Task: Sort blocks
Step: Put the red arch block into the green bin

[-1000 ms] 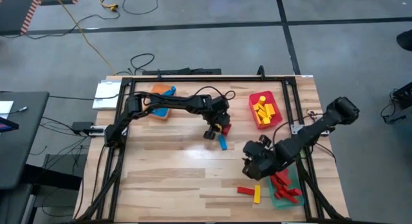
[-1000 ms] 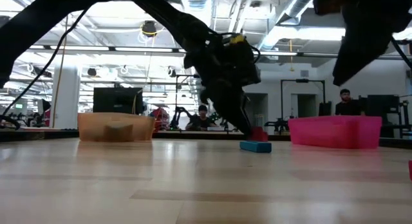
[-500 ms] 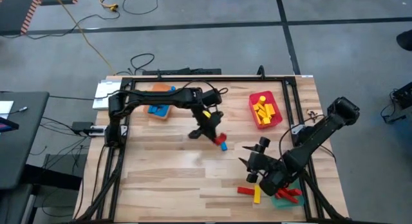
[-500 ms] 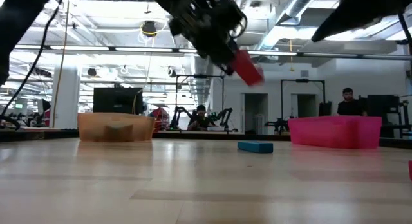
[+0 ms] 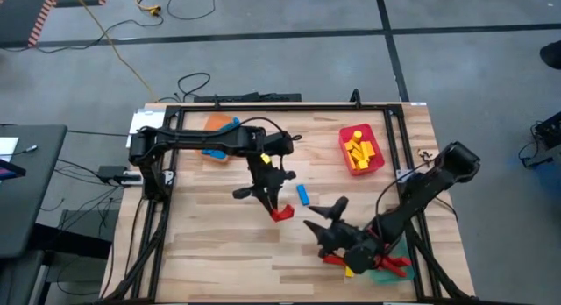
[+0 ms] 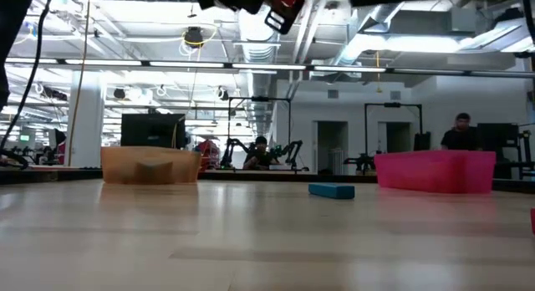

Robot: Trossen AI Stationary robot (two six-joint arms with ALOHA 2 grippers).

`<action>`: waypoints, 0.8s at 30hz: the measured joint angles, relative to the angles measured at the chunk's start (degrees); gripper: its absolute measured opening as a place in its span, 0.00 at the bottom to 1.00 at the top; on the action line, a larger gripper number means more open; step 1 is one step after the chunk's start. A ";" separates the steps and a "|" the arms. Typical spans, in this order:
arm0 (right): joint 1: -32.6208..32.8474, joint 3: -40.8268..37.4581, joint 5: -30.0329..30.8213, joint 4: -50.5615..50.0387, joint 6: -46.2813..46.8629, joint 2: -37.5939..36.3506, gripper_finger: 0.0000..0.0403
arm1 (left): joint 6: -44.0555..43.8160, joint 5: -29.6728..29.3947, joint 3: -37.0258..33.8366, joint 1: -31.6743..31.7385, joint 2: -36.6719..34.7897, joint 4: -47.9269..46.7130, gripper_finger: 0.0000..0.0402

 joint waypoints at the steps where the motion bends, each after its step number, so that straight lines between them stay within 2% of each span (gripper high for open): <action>1: -0.02 0.00 0.84 3.44 -3.85 0.77 0.59 | -0.30 -0.06 -0.02 -0.04 0.04 -0.12 0.09; 6: -0.04 0.02 2.28 18.45 -20.03 3.30 0.59 | -0.62 0.66 -0.02 0.04 -0.05 -0.31 0.09; 11: -0.86 0.04 2.25 25.18 -29.25 6.09 0.59 | 0.18 4.35 -0.02 -0.41 -0.03 1.23 0.09; 24: 0.50 0.04 1.24 31.90 -30.51 4.66 0.59 | 7.92 4.50 -0.01 -2.33 0.00 1.90 0.09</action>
